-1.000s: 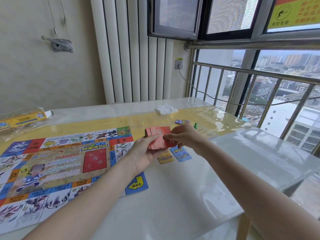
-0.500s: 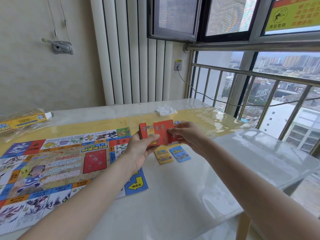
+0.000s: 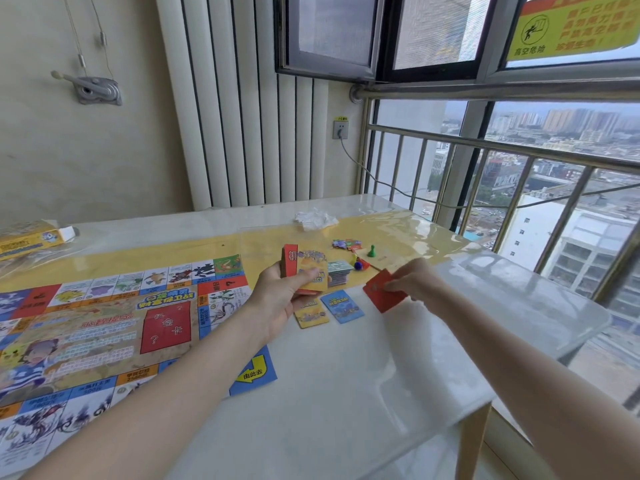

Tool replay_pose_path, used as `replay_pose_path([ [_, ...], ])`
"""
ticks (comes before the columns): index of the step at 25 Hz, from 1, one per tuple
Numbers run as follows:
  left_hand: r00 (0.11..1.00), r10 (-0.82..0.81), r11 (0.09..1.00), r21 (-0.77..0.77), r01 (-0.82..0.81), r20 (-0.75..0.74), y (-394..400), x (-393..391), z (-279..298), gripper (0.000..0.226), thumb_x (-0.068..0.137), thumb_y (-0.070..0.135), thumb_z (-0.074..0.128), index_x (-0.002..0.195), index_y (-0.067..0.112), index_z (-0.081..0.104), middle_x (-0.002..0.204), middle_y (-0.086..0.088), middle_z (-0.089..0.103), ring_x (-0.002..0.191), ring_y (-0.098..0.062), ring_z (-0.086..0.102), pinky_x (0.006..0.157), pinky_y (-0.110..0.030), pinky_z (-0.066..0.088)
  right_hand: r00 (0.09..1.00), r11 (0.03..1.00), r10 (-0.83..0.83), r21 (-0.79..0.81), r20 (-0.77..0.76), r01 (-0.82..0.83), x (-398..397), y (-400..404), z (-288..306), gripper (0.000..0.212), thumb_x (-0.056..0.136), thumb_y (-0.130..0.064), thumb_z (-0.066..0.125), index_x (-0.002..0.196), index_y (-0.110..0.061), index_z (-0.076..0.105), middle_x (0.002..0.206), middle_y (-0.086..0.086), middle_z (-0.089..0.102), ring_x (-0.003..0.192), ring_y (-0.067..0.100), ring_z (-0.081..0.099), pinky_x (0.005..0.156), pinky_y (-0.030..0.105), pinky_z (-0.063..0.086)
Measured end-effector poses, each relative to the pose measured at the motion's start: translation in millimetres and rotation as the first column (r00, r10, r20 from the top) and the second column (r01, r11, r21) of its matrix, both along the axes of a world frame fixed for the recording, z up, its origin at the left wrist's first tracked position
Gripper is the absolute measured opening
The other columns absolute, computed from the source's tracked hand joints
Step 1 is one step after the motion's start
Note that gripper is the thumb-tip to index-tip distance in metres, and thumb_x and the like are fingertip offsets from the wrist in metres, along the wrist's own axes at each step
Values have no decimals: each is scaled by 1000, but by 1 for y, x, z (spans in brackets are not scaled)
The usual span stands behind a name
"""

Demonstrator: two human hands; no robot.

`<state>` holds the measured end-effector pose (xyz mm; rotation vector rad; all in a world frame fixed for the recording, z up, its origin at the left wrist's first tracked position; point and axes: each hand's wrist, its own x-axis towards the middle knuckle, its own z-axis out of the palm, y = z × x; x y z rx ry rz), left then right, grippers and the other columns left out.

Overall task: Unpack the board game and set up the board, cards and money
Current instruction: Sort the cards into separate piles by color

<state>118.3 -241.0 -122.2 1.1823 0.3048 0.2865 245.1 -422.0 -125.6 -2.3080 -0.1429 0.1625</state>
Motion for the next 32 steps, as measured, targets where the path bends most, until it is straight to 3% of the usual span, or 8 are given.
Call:
replay_pose_path([
  [3, 999, -11, 999, 37, 12, -38, -2, 4, -3, 14, 85, 1, 62, 89, 14, 58, 88, -5, 66, 75, -18, 64, 61, -23, 56, 999, 994, 34, -100, 21, -32, 11, 3, -9, 31, 73, -17, 76, 96, 2, 67, 88, 14, 64, 78, 24, 59, 68, 33, 49],
  [8, 995, 4, 1000, 5, -3, -95, -8, 8, -11, 14, 85, 0, 61, 87, 14, 58, 86, -6, 65, 75, -19, 63, 72, -30, 53, 964, 906, 133, -423, 229, -24, 1, 12, -1, 33, 76, -29, 73, 100, -8, 63, 96, 7, 63, 84, 21, 55, 65, 28, 42],
  [10, 994, 22, 999, -26, -25, -103, -11, 10, -14, 13, 85, 0, 61, 87, 12, 58, 86, -7, 64, 73, -19, 62, 66, -28, 55, 956, 981, 156, -155, 249, -120, -8, 21, 10, 35, 82, -30, 68, 95, 3, 64, 83, 11, 62, 73, 22, 54, 62, 29, 40],
  [13, 997, 20, 996, -87, -27, -72, -13, 12, -12, 10, 85, 3, 62, 94, 9, 60, 88, -10, 66, 75, -20, 64, 61, -24, 56, 941, 923, 338, 194, 4, -332, -32, 44, 28, 40, 86, -33, 61, 92, 7, 66, 71, 8, 62, 59, 17, 54, 51, 20, 42],
  [17, 995, -104, 962, -254, 99, -5, -7, 3, 3, 12, 93, 9, 52, 95, 2, 60, 83, -15, 69, 76, -23, 67, 68, -30, 57, 946, 900, 324, 311, -12, -304, -44, 59, 29, 17, 81, -21, 69, 87, -6, 70, 67, 4, 63, 58, 12, 55, 50, 16, 44],
  [22, 997, 37, 977, -206, -49, -60, 24, -8, 9, 6, 92, 0, 48, 97, 1, 51, 90, -20, 60, 80, -28, 61, 57, -34, 57, 956, 883, 273, 423, -106, -206, -43, 58, 29, 7, 79, -12, 71, 82, -6, 68, 70, 6, 63, 58, 11, 53, 48, 15, 43],
  [28, 988, -75, 981, -186, 49, -133, 33, -24, 0, 12, 92, 2, 51, 103, -1, 54, 89, -21, 65, 80, -27, 64, 61, -36, 57, 894, 816, 386, 536, -227, -216, -51, 80, 16, 17, 81, -6, 67, 91, 6, 64, 87, 19, 61, 81, 24, 58, 88, 36, 51],
  [32, 994, 4, 988, -150, -21, -111, 35, -21, -2, 6, 91, 1, 52, 89, 5, 56, 73, -14, 68, 65, -22, 67, 55, -31, 57, 917, 832, 370, 492, -147, -256, -51, 82, 20, 29, 81, -5, 67, 105, 9, 61, 95, 20, 66, 86, 26, 64, 88, 38, 53],
])
